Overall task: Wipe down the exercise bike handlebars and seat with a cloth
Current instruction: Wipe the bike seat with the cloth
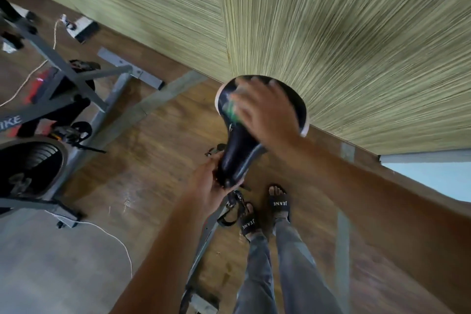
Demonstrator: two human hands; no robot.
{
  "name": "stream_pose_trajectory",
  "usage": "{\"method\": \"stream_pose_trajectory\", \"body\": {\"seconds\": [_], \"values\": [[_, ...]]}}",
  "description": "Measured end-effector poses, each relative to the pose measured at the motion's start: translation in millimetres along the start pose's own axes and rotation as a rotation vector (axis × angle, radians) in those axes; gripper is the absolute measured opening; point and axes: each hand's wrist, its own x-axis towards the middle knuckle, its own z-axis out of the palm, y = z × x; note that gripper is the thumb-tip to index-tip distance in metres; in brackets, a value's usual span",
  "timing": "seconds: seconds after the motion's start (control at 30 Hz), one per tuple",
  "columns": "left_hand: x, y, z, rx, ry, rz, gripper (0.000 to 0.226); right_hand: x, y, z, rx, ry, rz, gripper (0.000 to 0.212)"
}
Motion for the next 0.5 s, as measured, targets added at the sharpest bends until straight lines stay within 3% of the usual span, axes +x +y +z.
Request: {"method": "stream_pose_trajectory", "body": {"seconds": [0.1,0.13,0.23,0.3,0.37,0.47,0.5], "values": [[2,-3,1,-0.009,-0.007,0.0,0.024,25,13,-17,0.011,0.006,0.282,0.043],[3,-3,0,-0.02,-0.009,0.008,0.024,18,2,-14,0.018,-0.022,0.242,0.046],[6,-6,-4,-0.054,-0.008,0.009,0.026,-33,-39,-3,0.041,-0.141,-0.146,0.046],[7,-7,-5,-0.087,0.005,-0.005,0.027,-24,-20,-6,0.021,-0.157,-0.301,0.038],[9,-5,-7,-0.113,0.017,-0.018,0.029,24,0,-6,-0.058,-0.137,-0.29,0.034],[14,-7,-11,-0.121,0.03,-0.012,0.032,75,8,-4,-0.081,-0.134,-0.053,0.04],[16,-9,-11,-0.117,0.038,-0.012,0.032,74,3,-1,-0.099,-0.141,-0.094,0.041]]}}
